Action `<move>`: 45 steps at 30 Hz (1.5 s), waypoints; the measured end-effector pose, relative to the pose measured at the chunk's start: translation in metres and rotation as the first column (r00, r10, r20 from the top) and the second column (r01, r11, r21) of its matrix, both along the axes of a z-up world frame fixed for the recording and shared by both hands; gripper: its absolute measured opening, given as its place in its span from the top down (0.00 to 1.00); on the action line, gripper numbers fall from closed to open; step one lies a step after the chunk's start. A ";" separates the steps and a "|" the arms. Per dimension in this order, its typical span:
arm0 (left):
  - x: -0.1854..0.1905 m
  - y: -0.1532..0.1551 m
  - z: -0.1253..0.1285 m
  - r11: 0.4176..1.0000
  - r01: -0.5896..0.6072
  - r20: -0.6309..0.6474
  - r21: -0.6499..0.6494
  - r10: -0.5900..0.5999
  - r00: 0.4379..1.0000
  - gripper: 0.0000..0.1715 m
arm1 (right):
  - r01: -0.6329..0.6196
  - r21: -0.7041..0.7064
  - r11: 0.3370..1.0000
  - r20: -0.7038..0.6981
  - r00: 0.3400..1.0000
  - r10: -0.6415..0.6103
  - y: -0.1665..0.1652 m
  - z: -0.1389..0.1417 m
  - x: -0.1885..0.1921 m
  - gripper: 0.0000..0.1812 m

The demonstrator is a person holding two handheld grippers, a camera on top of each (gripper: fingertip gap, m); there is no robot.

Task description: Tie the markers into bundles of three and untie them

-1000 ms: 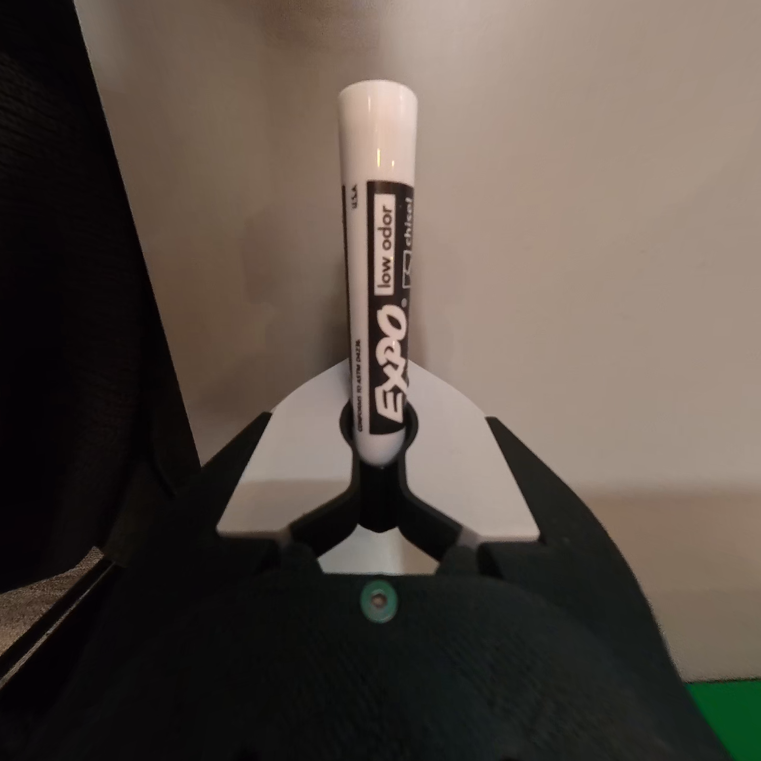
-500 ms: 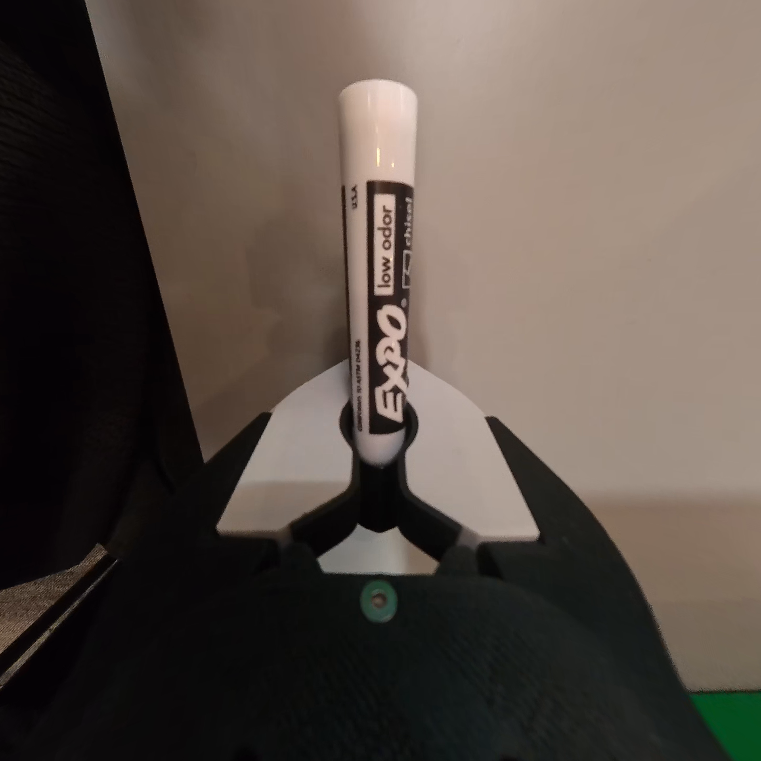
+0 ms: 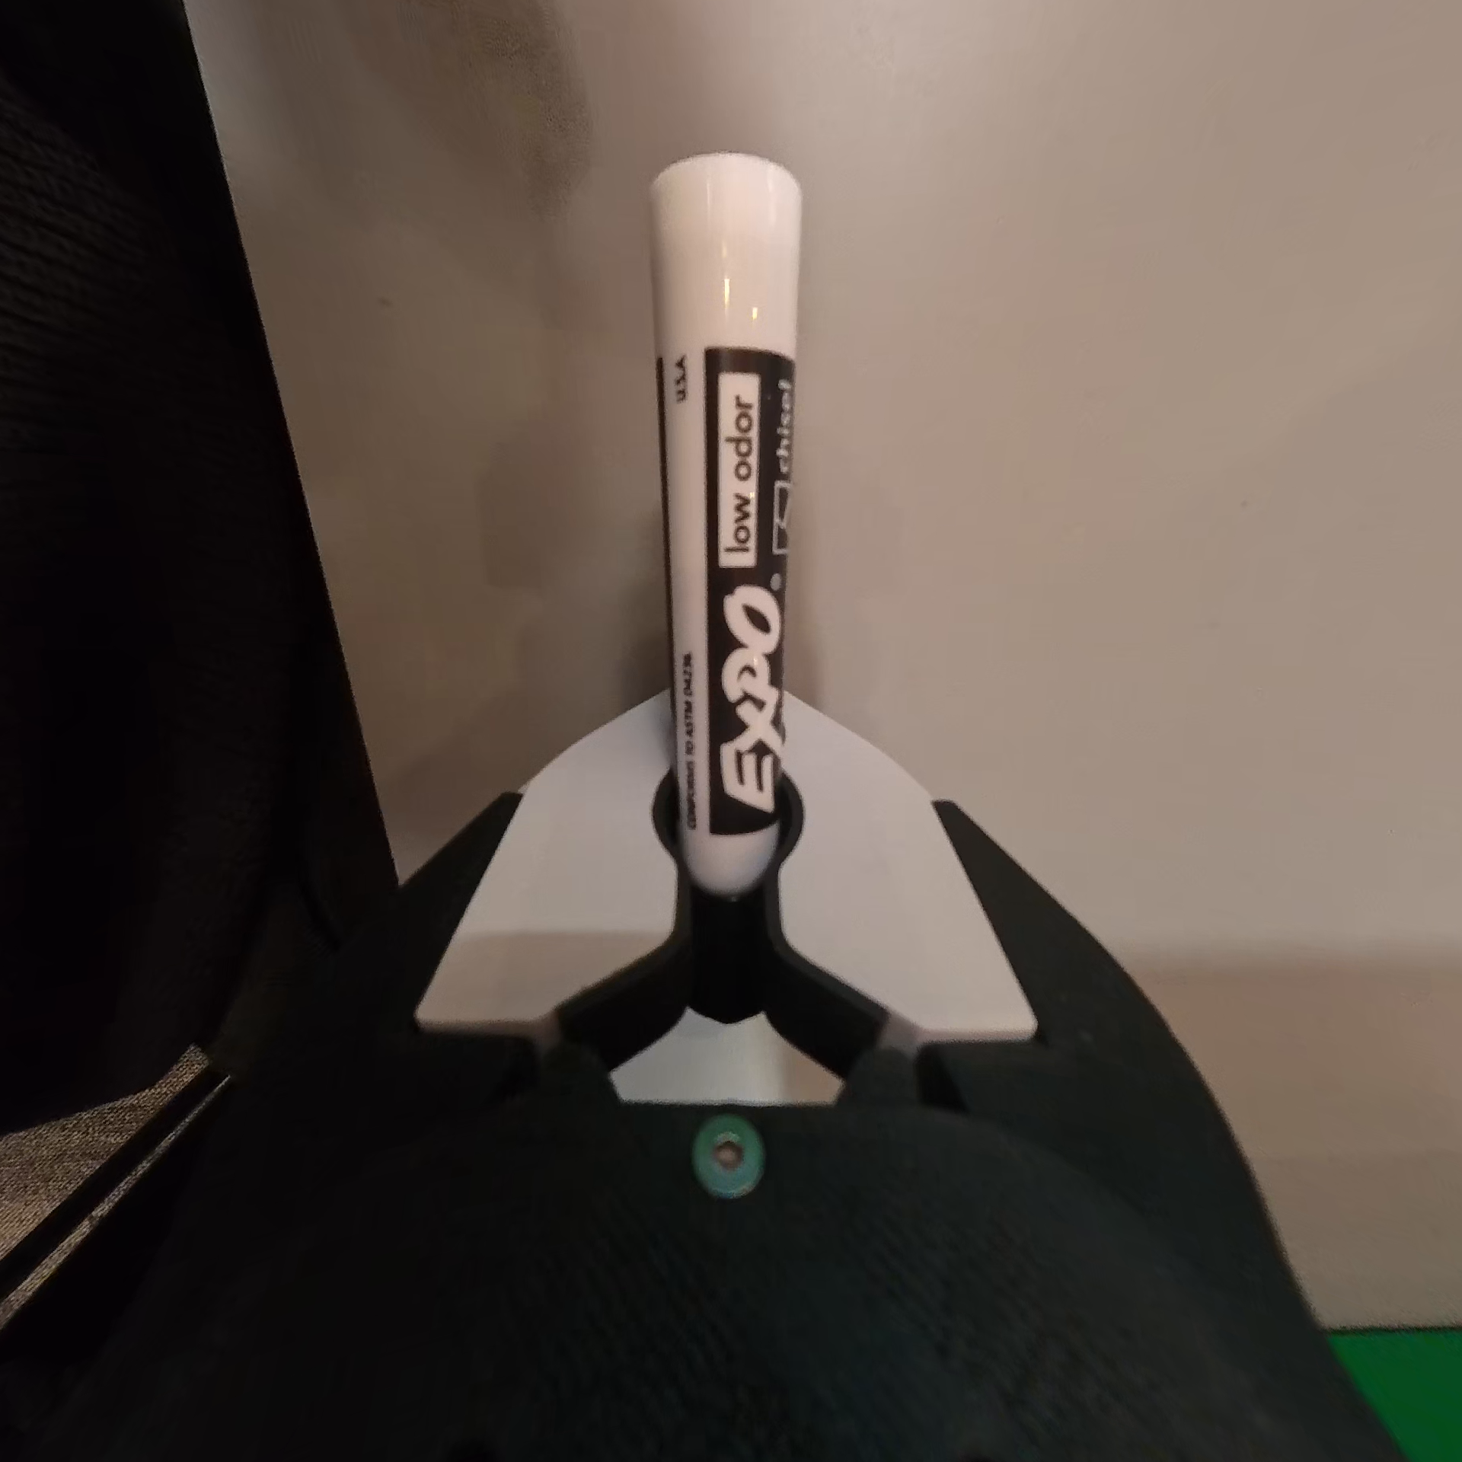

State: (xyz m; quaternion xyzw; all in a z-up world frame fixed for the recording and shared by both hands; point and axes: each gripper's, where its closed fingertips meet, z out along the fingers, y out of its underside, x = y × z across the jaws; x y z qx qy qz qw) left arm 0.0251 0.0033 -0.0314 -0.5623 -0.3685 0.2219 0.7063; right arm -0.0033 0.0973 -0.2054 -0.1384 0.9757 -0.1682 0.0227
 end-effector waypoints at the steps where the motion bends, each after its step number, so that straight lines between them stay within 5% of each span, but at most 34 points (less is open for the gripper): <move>1: 0.000 -0.001 0.000 1.000 0.013 0.007 0.022 -0.014 1.000 1.00 | 0.000 0.000 1.000 0.000 1.000 0.000 0.000 0.000 0.000 0.92; 14: -0.008 0.002 -0.025 0.998 0.023 0.129 -0.053 -0.016 0.992 0.98 | -0.002 0.002 1.000 0.001 1.000 0.002 0.000 -0.001 0.000 0.92; 17: -0.017 0.000 -0.043 0.992 0.012 0.202 -0.127 0.014 0.979 0.68 | -0.005 0.004 1.000 -0.007 1.000 0.005 0.000 -0.001 0.000 0.92; 20: -0.018 0.006 -0.071 0.968 0.114 0.338 -0.225 -0.032 0.940 0.54 | -0.024 0.013 1.000 -0.034 0.999 0.024 -0.001 0.000 -0.002 0.92; 26: -0.005 0.024 -0.113 0.847 0.418 0.585 -0.327 -0.165 0.794 0.64 | -0.116 0.000 0.993 -0.103 0.988 0.116 -0.008 0.010 0.000 0.92; 30: 0.007 0.017 -0.137 0.674 0.571 0.700 -0.468 -0.111 0.705 0.56 | -0.215 -0.016 0.977 -0.177 0.962 0.209 -0.018 0.018 0.006 0.92; 35: 0.042 0.028 -0.140 0.596 0.761 0.889 -0.257 -0.163 0.428 0.47 | -0.327 -0.038 0.944 -0.260 0.916 0.306 -0.031 0.027 0.018 0.92; 45: 0.078 0.055 -0.127 0.589 0.803 0.960 0.094 -0.267 0.084 0.47 | -0.456 -0.124 0.881 -0.446 0.819 0.360 -0.040 0.040 0.028 0.92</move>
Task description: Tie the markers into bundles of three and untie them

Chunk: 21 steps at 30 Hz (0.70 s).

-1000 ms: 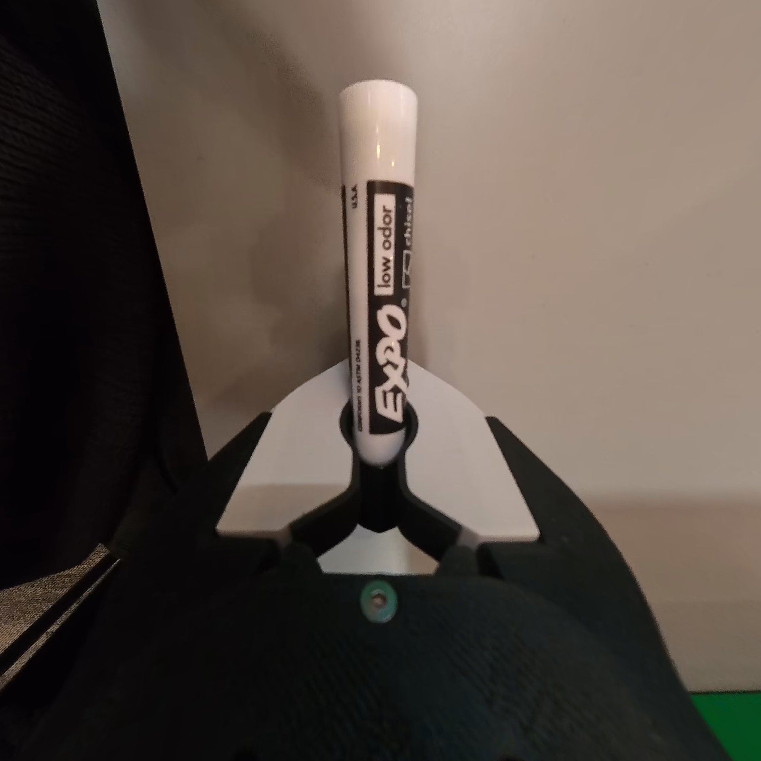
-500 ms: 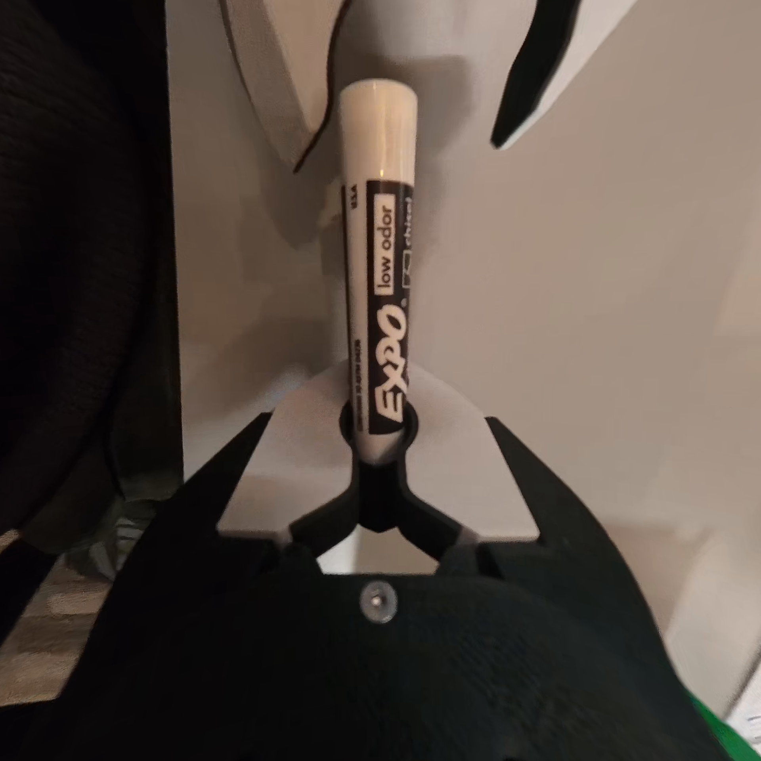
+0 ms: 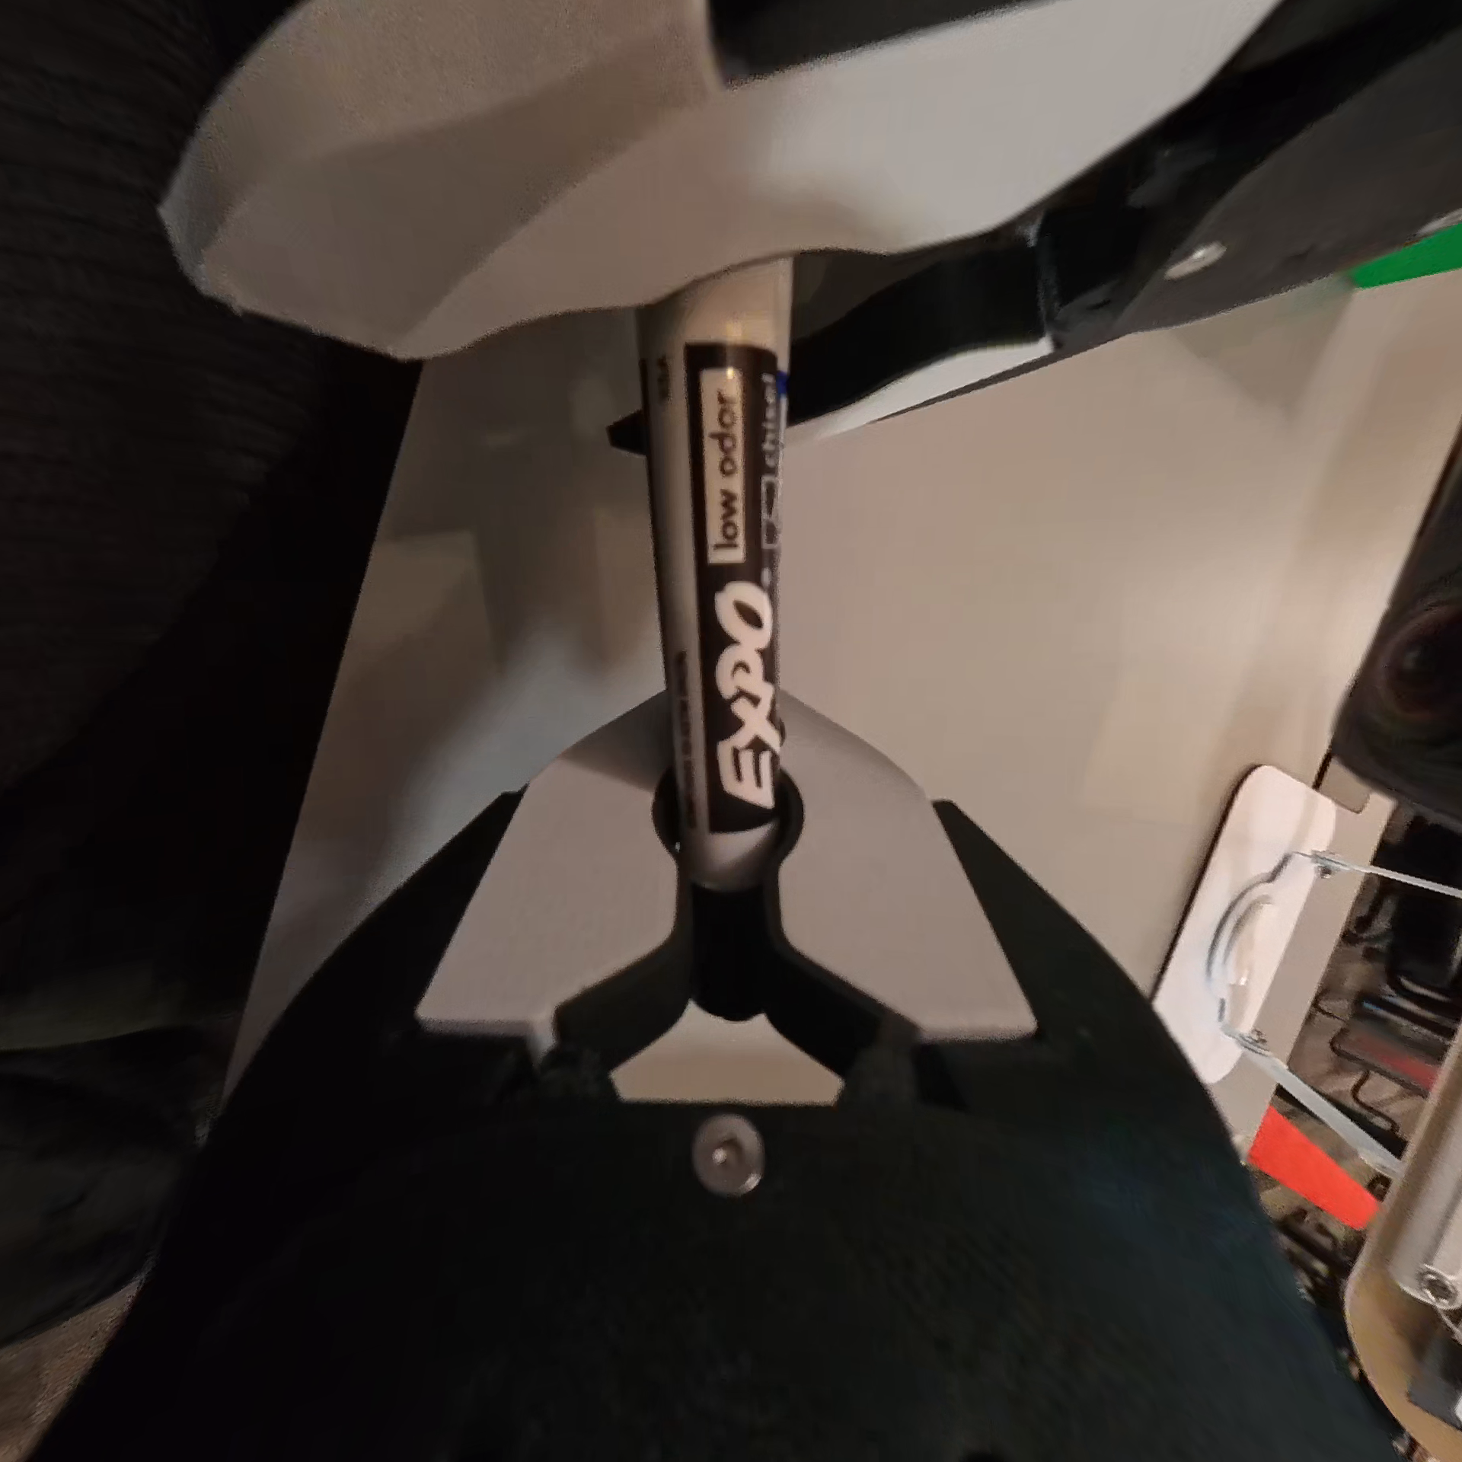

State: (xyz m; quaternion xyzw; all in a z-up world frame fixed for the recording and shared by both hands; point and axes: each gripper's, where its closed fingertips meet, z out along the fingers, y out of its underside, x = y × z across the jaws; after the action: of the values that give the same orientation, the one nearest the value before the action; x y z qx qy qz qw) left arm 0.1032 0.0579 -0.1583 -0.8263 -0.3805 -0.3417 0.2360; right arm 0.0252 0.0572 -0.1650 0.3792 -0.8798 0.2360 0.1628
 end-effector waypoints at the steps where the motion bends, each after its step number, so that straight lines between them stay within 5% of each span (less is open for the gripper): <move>1: 0.001 0.003 0.003 1.000 -0.001 0.032 0.026 0.001 0.999 0.48 | -0.006 -0.011 1.000 -0.007 1.000 0.005 0.000 0.000 0.000 0.92; 12: -0.001 0.036 0.006 0.983 -0.047 0.250 0.176 0.002 0.968 0.56 | -0.037 -0.025 0.999 -0.155 0.987 0.033 0.004 -0.007 -0.008 0.92; 21: 0.001 0.041 -0.013 0.995 -0.007 0.150 0.095 -0.008 0.989 0.58 | -0.051 0.061 0.997 -0.156 0.986 0.060 0.016 -0.013 0.001 0.92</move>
State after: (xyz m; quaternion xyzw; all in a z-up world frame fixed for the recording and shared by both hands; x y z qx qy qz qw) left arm 0.1041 0.0992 -0.1717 -0.7861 -0.3803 -0.4208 0.2458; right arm 0.0266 0.0730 -0.1776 0.4253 -0.8597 0.1847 0.2143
